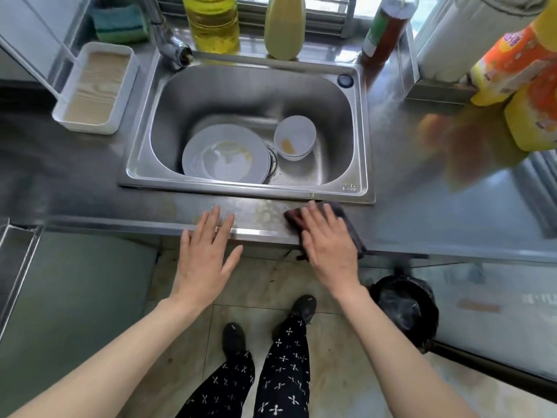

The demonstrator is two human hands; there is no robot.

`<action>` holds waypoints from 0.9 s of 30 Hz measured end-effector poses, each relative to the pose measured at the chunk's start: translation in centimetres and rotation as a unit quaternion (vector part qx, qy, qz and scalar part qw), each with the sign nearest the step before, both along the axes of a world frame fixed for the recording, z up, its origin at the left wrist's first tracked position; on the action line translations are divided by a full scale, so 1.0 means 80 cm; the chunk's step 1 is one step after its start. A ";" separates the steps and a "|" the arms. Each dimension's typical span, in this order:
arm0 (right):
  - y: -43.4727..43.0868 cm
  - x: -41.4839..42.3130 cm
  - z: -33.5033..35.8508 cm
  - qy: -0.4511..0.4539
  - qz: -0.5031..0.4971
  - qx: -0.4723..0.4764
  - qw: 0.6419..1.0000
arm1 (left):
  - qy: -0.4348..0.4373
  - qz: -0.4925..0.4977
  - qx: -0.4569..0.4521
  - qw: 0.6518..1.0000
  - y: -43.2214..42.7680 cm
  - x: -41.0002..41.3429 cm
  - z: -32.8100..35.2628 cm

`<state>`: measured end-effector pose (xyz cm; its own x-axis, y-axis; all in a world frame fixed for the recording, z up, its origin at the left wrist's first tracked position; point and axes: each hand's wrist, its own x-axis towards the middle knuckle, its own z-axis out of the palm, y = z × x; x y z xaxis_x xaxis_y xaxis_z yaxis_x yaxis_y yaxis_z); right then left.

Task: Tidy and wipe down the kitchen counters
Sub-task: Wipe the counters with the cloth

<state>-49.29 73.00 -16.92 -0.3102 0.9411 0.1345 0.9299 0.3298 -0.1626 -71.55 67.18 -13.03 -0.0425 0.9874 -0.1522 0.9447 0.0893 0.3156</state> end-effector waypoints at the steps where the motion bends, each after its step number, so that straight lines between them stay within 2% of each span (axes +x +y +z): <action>1: 0.003 0.012 -0.001 0.010 -0.058 0.003 0.998 | 0.010 0.004 -0.002 1.000 0.003 -0.004 0.000; 3: 0.010 0.022 0.005 0.087 -0.219 -0.035 0.971 | 0.035 0.023 -0.018 0.999 0.014 -0.012 0.003; 5: 0.026 0.006 0.012 0.202 -0.359 -0.039 0.910 | 0.073 0.023 -0.059 0.995 0.027 -0.022 0.004; 7: 0.046 -0.023 0.022 0.291 -0.433 -0.028 0.853 | 0.100 0.008 -0.094 0.991 0.033 -0.027 0.001; 8: 0.052 -0.039 0.026 0.304 -0.425 -0.030 0.852 | 0.104 0.004 -0.100 0.989 0.034 -0.029 -0.001; 9: 0.053 -0.056 0.029 0.296 -0.376 -0.035 0.878 | 0.107 0.001 -0.103 0.989 0.033 -0.029 -0.003; 10: 0.048 -0.072 0.027 0.265 -0.282 -0.051 0.921 | 0.109 -0.002 -0.104 0.989 0.032 -0.029 -0.005; 11: 0.038 -0.085 0.024 0.213 -0.162 -0.074 0.961 | 0.108 -0.003 -0.104 0.989 0.031 -0.029 -0.008; 12: 0.028 -0.093 0.019 0.151 -0.048 -0.089 0.983 | 0.106 -0.001 -0.102 0.989 0.030 -0.029 -0.008; 13: 0.024 -0.091 0.013 0.091 0.033 -0.087 0.992 | 0.103 0.000 -0.101 0.990 0.031 -0.029 -0.008; 14: 0.026 -0.082 0.011 0.044 0.066 -0.071 0.994 | 0.102 -0.002 -0.100 0.990 0.032 -0.030 -0.007; 15: 0.031 -0.070 0.010 0.016 0.045 -0.050 0.998 | 0.101 -0.005 -0.100 0.990 0.033 -0.031 -0.006; 17: 0.037 -0.044 0.010 -0.006 -0.121 -0.055 0.991 | 0.098 -0.012 -0.099 0.990 0.033 -0.033 -0.003; 19: 0.038 -0.033 0.009 0.026 -0.312 -0.098 0.945 | 0.087 -0.011 -0.099 0.991 0.033 -0.033 -0.003; 20: 0.035 -0.040 0.011 0.038 -0.356 -0.107 0.928 | 0.081 -0.009 -0.101 0.992 0.032 -0.032 -0.004; 21: 0.030 -0.053 0.014 0.050 -0.352 -0.112 0.928 | 0.072 -0.003 -0.103 0.992 0.032 -0.031 -0.004; 22: 0.024 -0.067 0.018 0.057 -0.301 -0.114 0.945 | 0.058 0.005 -0.103 0.993 0.031 -0.028 -0.004; 24: 0.010 -0.085 0.022 0.053 -0.120 -0.148 0.980 | 0.011 0.030 -0.080 0.996 0.027 -0.019 -0.001; 26: 0.009 -0.077 0.039 0.145 -0.002 -0.205 0.968 | -0.037 0.049 -0.021 0.998 0.021 -0.002 0.006; 27: 0.011 -0.063 0.048 0.222 0.005 -0.224 0.949 | -0.055 0.050 0.006 0.997 0.017 0.011 0.010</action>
